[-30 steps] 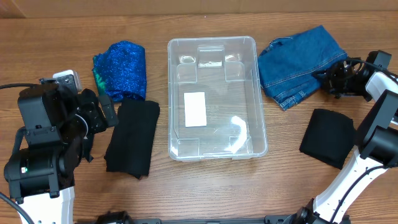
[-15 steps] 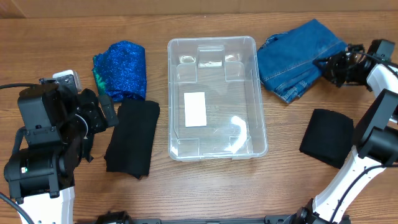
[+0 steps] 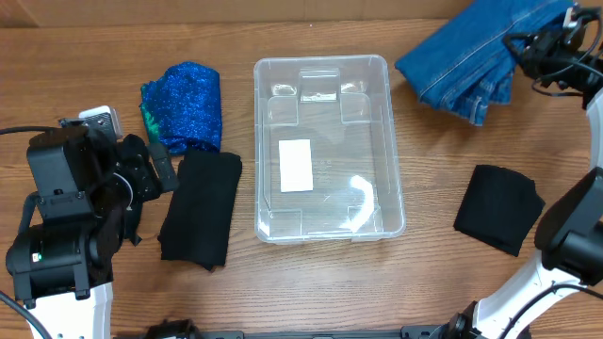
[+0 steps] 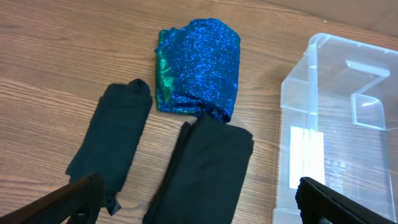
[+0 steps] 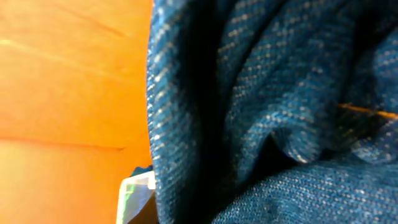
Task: Pack container
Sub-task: 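Carry the jeans left and lower them into the clear bin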
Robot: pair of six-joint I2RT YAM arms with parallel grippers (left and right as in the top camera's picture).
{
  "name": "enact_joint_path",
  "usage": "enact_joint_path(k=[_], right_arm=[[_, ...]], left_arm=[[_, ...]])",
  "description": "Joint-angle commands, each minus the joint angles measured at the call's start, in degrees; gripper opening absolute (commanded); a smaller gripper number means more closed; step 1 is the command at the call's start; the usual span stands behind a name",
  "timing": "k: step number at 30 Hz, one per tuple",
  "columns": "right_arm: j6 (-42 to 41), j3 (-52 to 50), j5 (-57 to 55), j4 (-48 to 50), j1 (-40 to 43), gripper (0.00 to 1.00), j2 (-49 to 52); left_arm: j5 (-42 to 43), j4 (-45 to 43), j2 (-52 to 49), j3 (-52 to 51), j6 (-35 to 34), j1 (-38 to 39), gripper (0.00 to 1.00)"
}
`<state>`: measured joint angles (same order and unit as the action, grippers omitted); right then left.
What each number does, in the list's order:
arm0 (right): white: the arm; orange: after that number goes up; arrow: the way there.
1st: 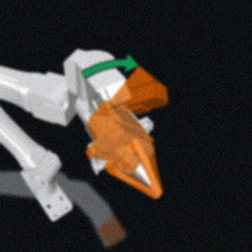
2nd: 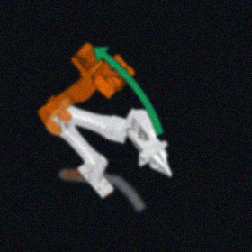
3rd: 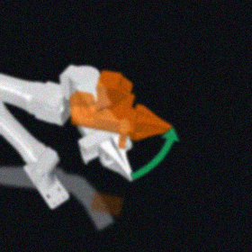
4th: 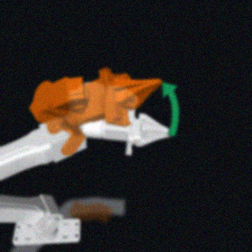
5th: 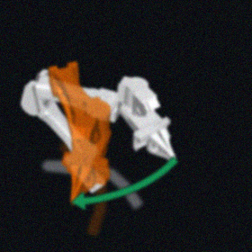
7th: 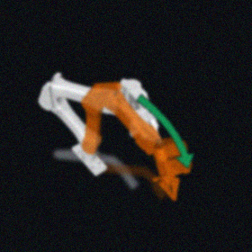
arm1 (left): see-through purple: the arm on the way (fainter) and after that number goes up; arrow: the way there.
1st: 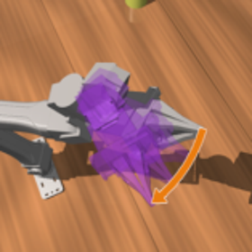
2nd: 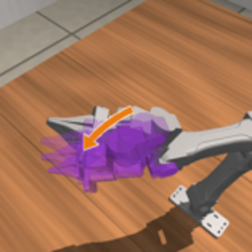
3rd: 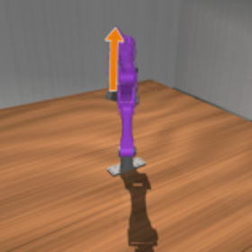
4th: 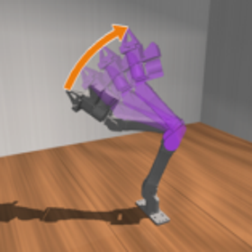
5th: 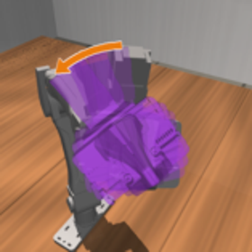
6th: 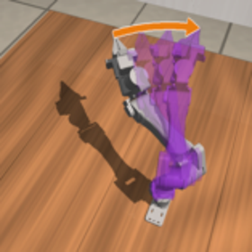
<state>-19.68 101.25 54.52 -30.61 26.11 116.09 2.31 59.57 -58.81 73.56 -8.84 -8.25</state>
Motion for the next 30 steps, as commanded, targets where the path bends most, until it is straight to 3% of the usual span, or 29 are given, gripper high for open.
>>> enact_joint_path(k=[1,14,20,30], right_arm=[[0.6,3.8,11.3,1.9,-0.2,0.04,-7.8],[0.6,3.8,19.8,-0.8,-5.7,0.04,-25.2],[5.4,3.8,18.4,-10.6,-15.1,0.04,-32.4],[19.1,3.8,3.8,-31.7,-32.1,0.04,-30.4]], left_arm=[[-1.3,-0.3,-0.1,1.5,0.1,0.0,1.00],[-4.4,-0.3,-0.1,1.5,1.4,0.0,1.00],[-4.4,-0.3,-0.1,1.5,2.7,0.0,1.00],[-4.4,-0.3,-0.1,1.5,2.7,0.0,1.00]])
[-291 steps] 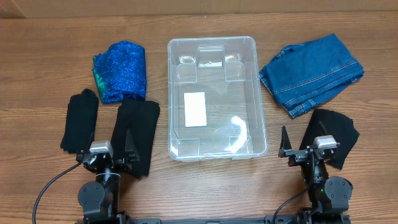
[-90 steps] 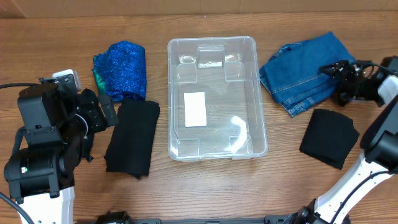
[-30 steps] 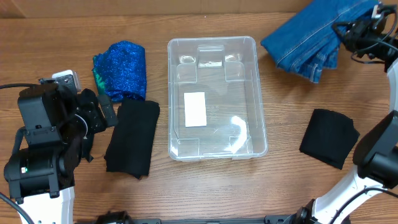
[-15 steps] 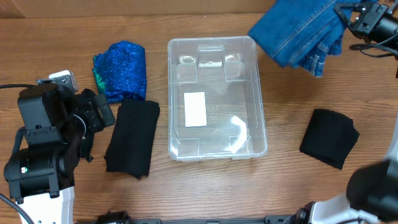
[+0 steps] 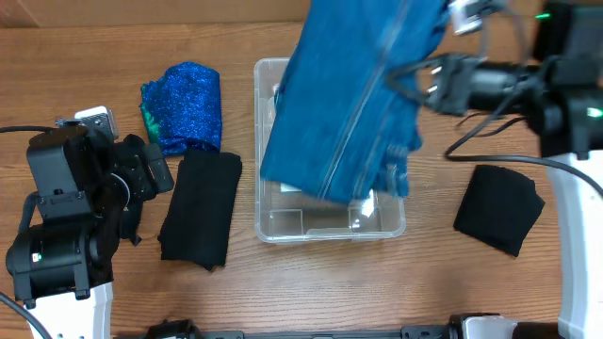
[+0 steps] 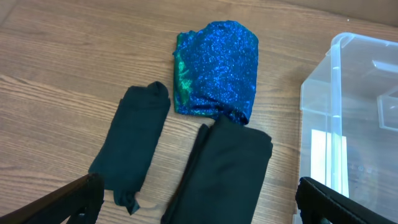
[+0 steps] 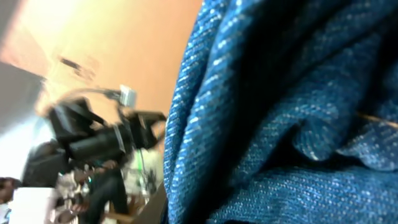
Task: Pack container
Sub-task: 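Carry the jeans left and lower them into the clear bin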
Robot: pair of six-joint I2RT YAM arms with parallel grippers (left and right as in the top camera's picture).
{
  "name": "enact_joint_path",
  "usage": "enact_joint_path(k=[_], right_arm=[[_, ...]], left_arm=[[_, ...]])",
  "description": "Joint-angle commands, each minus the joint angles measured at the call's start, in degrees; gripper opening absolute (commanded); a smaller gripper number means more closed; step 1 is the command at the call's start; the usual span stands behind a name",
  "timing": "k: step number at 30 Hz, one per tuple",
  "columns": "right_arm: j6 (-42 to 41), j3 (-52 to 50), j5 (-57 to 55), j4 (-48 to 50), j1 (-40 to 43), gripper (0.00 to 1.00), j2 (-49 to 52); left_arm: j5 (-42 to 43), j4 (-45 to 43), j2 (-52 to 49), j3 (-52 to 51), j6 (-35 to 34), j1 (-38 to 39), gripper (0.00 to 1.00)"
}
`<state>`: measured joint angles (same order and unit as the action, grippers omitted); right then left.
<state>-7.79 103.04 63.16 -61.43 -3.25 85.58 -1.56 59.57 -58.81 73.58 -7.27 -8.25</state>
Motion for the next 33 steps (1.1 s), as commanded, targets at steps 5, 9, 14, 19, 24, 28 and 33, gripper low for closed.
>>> enact_joint_path(k=[5,9,14,19,24,28,33], right_arm=[[9.3,1.9,-10.3,-5.1,-5.8,0.04,2.7],[12.6,1.4,-10.5,-7.6,-8.0,0.04,6.0],[14.0,1.2,-10.6,-7.5,-11.5,0.04,10.4],[14.1,1.2,-10.6,-5.4,-13.0,0.04,15.6],[14.0,1.2,-10.8,-3.5,-13.0,0.04,20.8],[14.1,1.1,-10.8,-3.3,-13.0,0.04,24.7],[14.1,1.1,-14.1,-2.9,-13.0,0.04,28.2]], left_arm=[[-0.5,-0.2,-0.1,1.5,1.1,0.0,1.00],[-0.5,-0.2,-0.1,1.5,1.1,0.0,1.00],[-0.5,-0.2,-0.1,1.5,1.1,0.0,1.00],[-0.5,0.0,-0.1,1.5,1.1,0.0,1.00],[-0.5,0.0,-0.1,1.5,1.1,0.0,1.00],[-0.5,0.0,-0.1,1.5,1.1,0.0,1.00],[-0.5,0.0,-0.1,1.5,1.1,0.0,1.00]])
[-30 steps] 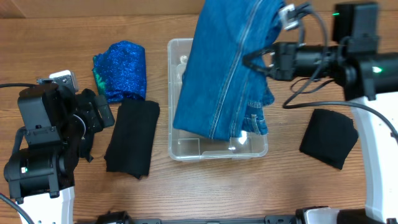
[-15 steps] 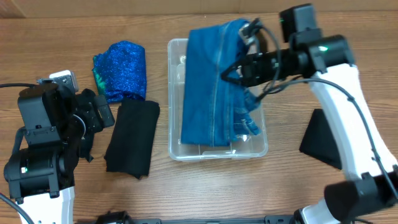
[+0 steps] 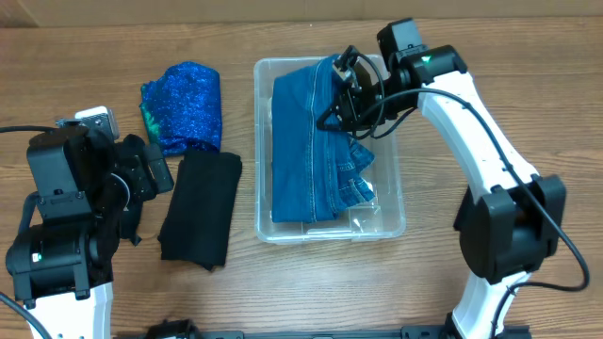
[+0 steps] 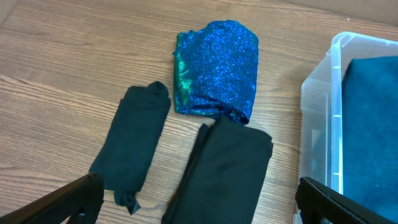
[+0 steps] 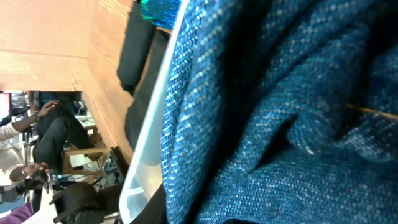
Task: Pack container
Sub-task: 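Carry the jeans left and lower them into the clear bin, then press the jeans flat in the bin and release with right gripper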
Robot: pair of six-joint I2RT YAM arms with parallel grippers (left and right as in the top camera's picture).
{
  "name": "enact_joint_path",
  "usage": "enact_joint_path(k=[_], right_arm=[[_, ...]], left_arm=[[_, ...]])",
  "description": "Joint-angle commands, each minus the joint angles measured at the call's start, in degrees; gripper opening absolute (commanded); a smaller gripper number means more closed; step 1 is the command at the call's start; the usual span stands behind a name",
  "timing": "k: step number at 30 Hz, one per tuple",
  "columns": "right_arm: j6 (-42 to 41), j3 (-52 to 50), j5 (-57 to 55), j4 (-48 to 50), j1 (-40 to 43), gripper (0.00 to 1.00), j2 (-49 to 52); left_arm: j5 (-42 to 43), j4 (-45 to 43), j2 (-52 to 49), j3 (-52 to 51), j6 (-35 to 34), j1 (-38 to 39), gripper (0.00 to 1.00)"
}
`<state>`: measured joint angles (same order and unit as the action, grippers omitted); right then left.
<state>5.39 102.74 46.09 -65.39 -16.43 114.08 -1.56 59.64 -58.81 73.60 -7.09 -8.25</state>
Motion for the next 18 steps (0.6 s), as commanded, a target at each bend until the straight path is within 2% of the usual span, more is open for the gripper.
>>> enact_joint_path(k=[1,5,6,7,9,13,14,18], right_arm=[[0.9,1.4,2.1,1.0,0.1,0.04,-0.2],[0.7,1.5,-4.7,0.8,0.1,0.04,0.2],[0.0,1.5,-7.6,0.8,0.1,0.12,0.2],[-1.6,1.5,-12.5,0.9,0.2,0.24,0.2],[-3.4,1.5,-20.4,0.8,0.2,0.40,0.2],[-4.6,2.2,-37.5,-1.3,0.2,0.57,0.2],[-4.5,2.5,-41.4,-2.3,0.2,0.60,0.1],[-4.1,3.9,-49.7,-5.5,0.0,0.60,-1.1]], left_arm=[[-0.5,0.0,-0.1,1.4,0.9,0.0,1.00],[-0.5,0.0,-0.1,1.4,0.9,0.0,1.00],[-0.5,0.0,-0.1,1.4,0.9,0.0,1.00],[-0.5,0.0,-0.1,1.4,0.9,0.0,1.00],[-0.5,0.0,-0.1,1.4,0.9,0.0,1.00],[-0.5,0.0,-0.1,1.4,0.9,0.0,1.00],[-0.5,0.1,-0.1,1.4,0.9,0.0,1.00],[-0.5,0.1,-0.1,1.4,0.9,0.0,1.00]])
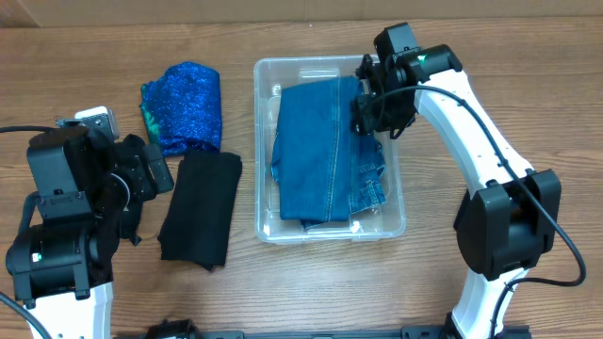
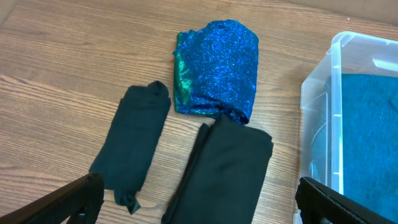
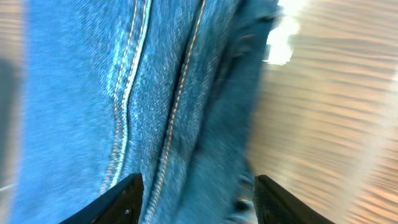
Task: Pack container
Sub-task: 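Press the jeans flat in the bin and release with right gripper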
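Observation:
Folded blue jeans [image 1: 323, 151] lie inside the clear plastic container [image 1: 320, 62] in the middle of the table. My right gripper [image 1: 373, 115] hovers at the bin's right wall, open [image 3: 199, 202], with the jeans [image 3: 124, 93] just below its spread fingers. My left gripper [image 2: 196, 208] is open above a long folded black cloth [image 2: 224, 168] left of the container [image 2: 323, 81]. A blue sparkly cloth [image 1: 182, 105] lies beyond it, and a smaller black cloth [image 2: 132, 146] to its left.
The long black cloth [image 1: 200, 207] lies between my left arm and the bin. My right arm reaches in from the table's right side and hides the wood there. Bare wood shows in front of the bin.
My right gripper has opened and let go of the jeans, which now lie flatter in the container. The gripper sits a little nearer the bin's right wall. The left arm has not moved.
The jeans lay at the table's far right with my right gripper on them and the container empty. Then they hung over the bin in the gripper, then lay in the bin still gripped. Now they rest there, released.

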Robot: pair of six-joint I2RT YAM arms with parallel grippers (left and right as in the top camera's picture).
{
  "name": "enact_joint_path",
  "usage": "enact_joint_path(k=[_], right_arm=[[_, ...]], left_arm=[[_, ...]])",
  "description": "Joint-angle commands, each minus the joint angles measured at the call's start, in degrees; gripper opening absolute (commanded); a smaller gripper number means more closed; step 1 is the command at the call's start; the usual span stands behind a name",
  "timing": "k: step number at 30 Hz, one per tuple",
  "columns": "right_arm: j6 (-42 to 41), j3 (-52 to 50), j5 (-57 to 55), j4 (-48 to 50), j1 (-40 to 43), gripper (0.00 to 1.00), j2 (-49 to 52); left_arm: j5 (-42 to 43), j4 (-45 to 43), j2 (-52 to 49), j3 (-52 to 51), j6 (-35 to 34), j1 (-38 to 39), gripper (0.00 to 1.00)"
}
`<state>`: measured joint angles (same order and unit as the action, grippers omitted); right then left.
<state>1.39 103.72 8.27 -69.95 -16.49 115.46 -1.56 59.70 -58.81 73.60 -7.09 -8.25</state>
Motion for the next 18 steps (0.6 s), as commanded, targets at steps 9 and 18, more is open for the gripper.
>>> enact_joint_path(k=[9,18], right_arm=[[3.2,5.0,-10.3,-0.8,-3.2,0.13,-7.3],[2.8,1.5,-9.7,0.9,-7.9,0.04,-3.2]], left_arm=[[-0.5,0.1,-0.1,1.4,0.9,0.0,1.00],[-0.5,0.1,-0.1,1.4,0.9,0.0,1.00]])
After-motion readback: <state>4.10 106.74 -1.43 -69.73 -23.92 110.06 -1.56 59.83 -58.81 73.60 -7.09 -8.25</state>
